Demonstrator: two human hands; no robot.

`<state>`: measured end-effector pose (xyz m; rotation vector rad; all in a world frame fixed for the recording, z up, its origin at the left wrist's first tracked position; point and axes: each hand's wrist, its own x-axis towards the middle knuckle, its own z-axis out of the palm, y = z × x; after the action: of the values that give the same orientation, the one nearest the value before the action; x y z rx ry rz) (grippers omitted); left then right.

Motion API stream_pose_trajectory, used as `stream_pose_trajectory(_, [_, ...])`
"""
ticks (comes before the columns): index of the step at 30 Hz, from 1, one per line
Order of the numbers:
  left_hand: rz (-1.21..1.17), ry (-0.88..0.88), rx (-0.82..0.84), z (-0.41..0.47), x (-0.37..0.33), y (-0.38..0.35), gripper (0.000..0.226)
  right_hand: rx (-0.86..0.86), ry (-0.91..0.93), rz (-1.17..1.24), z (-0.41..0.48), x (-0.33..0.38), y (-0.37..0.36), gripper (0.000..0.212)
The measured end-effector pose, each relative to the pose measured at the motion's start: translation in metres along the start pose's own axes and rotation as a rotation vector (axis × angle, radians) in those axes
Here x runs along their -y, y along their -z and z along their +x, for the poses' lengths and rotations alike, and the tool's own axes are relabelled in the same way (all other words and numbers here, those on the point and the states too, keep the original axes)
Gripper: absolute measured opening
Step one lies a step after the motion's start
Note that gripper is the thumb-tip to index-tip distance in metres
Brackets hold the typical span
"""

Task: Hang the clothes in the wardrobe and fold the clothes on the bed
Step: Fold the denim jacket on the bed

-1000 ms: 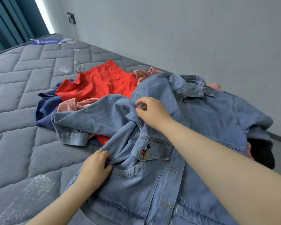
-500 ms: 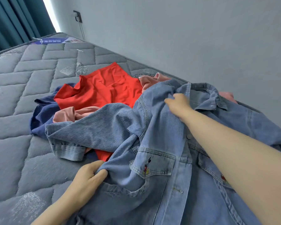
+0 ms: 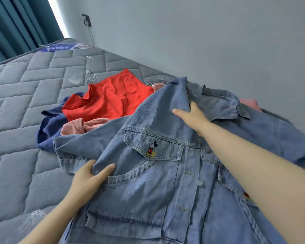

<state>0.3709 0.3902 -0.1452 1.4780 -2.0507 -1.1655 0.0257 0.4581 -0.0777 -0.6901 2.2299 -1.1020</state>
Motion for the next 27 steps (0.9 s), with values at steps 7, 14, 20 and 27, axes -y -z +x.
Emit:
stream_pose_trajectory(7, [0.082, -0.045, 0.033, 0.002, 0.006, 0.0, 0.029, 0.075, -0.174, 0.031, -0.074, -0.075, -0.005, 0.08])
stream_pose_trajectory(14, [0.223, 0.012, 0.156, -0.049, 0.033, 0.023, 0.051, -0.013, -0.13, 0.03, -0.194, -0.113, -0.019, 0.032])
stream_pose_trajectory(20, [0.247, 0.096, 0.193, -0.033, 0.035, 0.025, 0.054, 0.142, -0.308, 0.179, -0.209, -0.113, -0.029, 0.019])
stream_pose_trajectory(27, [0.249, 0.104, 0.267, -0.041, 0.035, 0.035, 0.053, 0.164, -0.415, 0.152, -0.262, -0.153, -0.063, 0.018])
